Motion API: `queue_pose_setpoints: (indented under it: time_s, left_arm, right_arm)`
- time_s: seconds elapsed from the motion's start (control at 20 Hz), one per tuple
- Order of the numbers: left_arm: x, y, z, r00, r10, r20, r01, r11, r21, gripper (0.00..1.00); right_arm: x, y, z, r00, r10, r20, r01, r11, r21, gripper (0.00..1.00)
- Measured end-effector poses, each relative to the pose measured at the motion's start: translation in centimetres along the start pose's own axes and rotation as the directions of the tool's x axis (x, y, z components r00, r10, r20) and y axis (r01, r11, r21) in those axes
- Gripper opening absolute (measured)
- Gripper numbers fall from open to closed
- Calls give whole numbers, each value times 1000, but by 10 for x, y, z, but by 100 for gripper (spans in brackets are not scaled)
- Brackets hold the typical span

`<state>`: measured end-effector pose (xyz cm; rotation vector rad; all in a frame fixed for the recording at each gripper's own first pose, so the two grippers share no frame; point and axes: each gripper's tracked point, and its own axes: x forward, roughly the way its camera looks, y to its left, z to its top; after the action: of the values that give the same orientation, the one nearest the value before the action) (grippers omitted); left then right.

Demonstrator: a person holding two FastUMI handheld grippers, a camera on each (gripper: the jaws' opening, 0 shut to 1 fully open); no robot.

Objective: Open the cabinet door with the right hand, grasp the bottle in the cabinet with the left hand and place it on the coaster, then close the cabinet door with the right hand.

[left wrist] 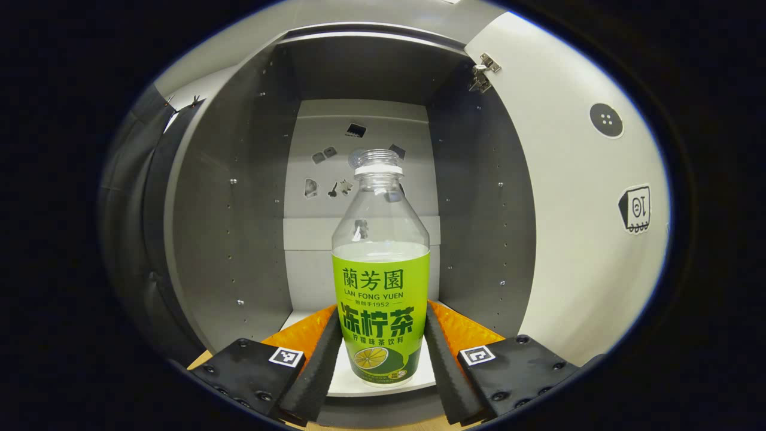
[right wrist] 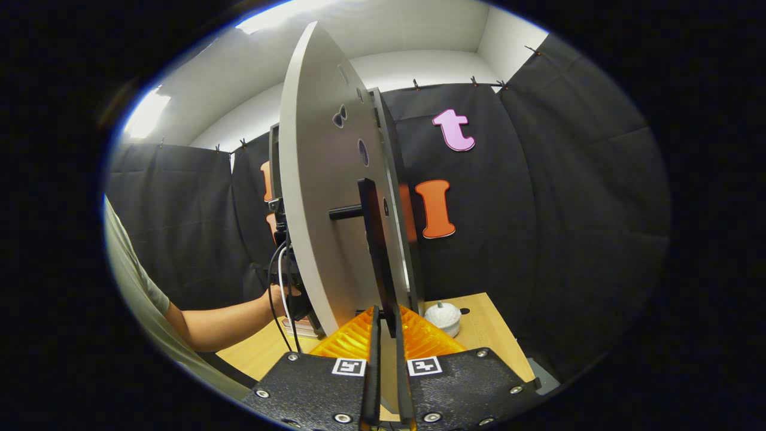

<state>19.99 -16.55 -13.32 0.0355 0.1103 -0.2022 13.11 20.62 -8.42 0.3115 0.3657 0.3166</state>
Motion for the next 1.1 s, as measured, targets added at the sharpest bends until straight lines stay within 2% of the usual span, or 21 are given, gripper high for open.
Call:
queue_pose_setpoints:
  time_s: [0.15, 0.2, 0.25, 0.3, 0.35, 0.45, 0.5, 0.55, 0.6, 0.65, 0.75, 0.8, 0.85, 0.9, 0.95, 1.0, 1.1]
  left_arm:
    - [-26, 5, 6, 1000, 13, 22, -13, 1000, 7, 78]
    - [-36, 11, 6, 999, 16, 28, -17, 1000, 13, 79]
    - [-45, 14, 6, 999, 22, 34, -23, 1000, 21, 80]
    - [-55, 18, 5, 999, 30, 41, -31, 999, 30, 82]
    - [-64, 21, 3, 998, 35, 43, -37, 999, 34, 78]
    - [-83, 27, -4, 998, 47, 37, -48, 998, 32, 82]
    - [-92, 30, -8, 998, 55, 31, -56, 998, 30, 82]
    - [-100, 35, -12, 997, 69, 26, -70, 997, 32, 78]
    - [-109, 40, -16, 996, 83, 22, -84, 996, 34, 80]
    - [-117, 46, -21, 994, 104, 18, -104, 994, 38, 80]
    - [-137, 58, -30, 989, 145, 10, -145, 989, 39, 78]
    - [-146, 63, -35, 987, 163, 5, -163, 986, 36, 82]
    - [-155, 69, -40, 982, 187, 0, -187, 982, 37, 80]
    - [-163, 75, -46, 978, 209, -3, -209, 977, 35, 80]
    - [-172, 80, -52, 974, 228, -5, -228, 973, 34, 80]
    - [-181, 84, -62, 969, 247, -13, -246, 968, 37, 78]
    - [-198, 92, -90, 958, 281, -56, -279, 959, 44, 80]
  right_arm:
    - [-5, -1, -5, 1000, 8, -10, -9, 1000, -15, 10]
    - [-6, -2, -3, 1000, 4, -2, -4, 1000, -14, 3]
    - [-8, 0, 1, 1000, 9, 9, -9, 1000, 1, 11]
    - [-10, 2, 4, 1000, 13, 24, -14, 1000, 19, 12]
    - [-12, 0, 7, 999, 9, 41, -10, 1000, 28, 14]
    - [-21, -7, 13, 998, -7, 66, 6, 1000, 11, 20]
    - [-25, -8, 15, 997, -9, 74, 10, 1000, -3, 17]
    - [-25, -9, 16, 997, -11, 81, 12, 1000, -12, 26]
    - [-26, -8, 19, 996, -7, 88, 9, 1000, -19, 29]
    - [-25, -10, 19, 996, -11, 92, 13, 1000, -27, 35]
    - [-22, -15, 22, 995, -16, 100, 20, 999, -30, 41]
    - [-21, -16, 22, 995, -11, 101, 14, 1000, -27, 43]
    - [-20, -17, 23, 995, -8, 103, 10, 1000, -23, 47]
    - [-17, -19, 24, 994, -3, 105, 5, 1000, -21, 43]
    - [-16, -21, 25, 994, -1, 108, 4, 1000, -22, 51]
    - [-15, -22, 26, 994, 8, 107, -6, 1000, -25, 53]
    - [-14, -24, 27, 993, 25, 114, -22, 999, -30, 57]
